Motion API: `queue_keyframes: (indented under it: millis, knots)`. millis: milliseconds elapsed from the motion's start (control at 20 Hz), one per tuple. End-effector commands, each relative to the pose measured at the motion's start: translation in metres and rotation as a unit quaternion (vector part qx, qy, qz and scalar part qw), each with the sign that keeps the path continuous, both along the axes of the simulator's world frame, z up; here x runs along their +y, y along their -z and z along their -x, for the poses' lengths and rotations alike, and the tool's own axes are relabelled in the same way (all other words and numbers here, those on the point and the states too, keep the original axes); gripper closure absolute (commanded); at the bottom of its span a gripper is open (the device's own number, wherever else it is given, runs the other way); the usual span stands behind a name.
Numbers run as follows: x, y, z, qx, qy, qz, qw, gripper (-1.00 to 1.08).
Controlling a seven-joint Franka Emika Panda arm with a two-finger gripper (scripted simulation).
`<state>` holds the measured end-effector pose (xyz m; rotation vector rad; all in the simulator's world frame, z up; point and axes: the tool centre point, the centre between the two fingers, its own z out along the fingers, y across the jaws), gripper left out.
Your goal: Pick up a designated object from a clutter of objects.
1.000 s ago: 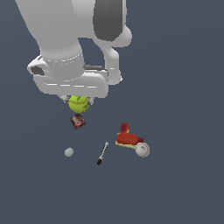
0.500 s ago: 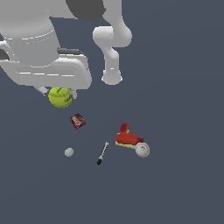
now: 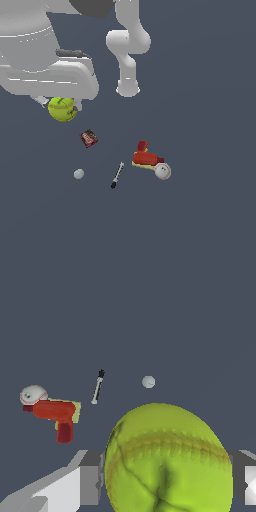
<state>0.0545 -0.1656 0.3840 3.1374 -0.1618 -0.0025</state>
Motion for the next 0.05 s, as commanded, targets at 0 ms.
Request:
queue_keyframes:
  millis: [0]
  knots:
    - [0.0006,-0.0006,-0.0004,-0.001,0.000,0.000,1.0000,1.08]
